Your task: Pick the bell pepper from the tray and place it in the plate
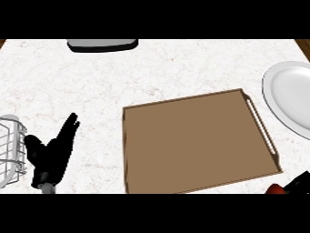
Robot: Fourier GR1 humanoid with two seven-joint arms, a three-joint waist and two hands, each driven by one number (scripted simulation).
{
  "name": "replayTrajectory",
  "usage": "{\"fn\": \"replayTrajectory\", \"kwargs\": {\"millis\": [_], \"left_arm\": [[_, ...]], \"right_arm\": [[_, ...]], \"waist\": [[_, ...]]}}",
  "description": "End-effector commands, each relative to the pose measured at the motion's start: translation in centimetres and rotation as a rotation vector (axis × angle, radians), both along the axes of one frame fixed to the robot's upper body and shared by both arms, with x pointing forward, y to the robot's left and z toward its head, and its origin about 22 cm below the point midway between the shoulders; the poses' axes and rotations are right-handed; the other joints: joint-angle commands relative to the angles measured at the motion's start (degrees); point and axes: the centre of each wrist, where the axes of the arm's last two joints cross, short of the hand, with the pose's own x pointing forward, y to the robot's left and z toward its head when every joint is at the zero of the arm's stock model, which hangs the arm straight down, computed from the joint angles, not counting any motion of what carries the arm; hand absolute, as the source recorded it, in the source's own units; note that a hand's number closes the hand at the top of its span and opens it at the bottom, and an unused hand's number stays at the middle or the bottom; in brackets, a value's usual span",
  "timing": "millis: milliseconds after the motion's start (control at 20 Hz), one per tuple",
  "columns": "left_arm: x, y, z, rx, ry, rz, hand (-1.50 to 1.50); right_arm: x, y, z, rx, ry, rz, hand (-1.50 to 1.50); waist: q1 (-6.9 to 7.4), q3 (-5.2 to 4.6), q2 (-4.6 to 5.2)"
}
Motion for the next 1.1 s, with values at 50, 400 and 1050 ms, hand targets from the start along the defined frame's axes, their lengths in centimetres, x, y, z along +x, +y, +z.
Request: {"fn": "replayTrajectory", "kwargs": {"millis": [50,400,1050], "left_arm": [[-0.6,-0.8,-1.3,-0.043,0.047,-0.042,0.00],[0.9,-0.9,-1.0,-0.021,0.050,-0.069,0.00],[1.1,-2.2,-0.6,-0.025,0.060,-0.123,0.00]], "right_arm": [[1.5,-5.1,-0.4,0.161,-0.084,-0.105,1.50],[6.2,-15.6,-1.5,0.129,-0.170,-0.292,1.50],[16.0,-22.7,-4.7,0.134,-0.176,-0.319,1.50]], "waist": [[1.72,-0.39,0.48],[3.79,-0.54,0.92],[5.88,-0.48,1.30]]}}
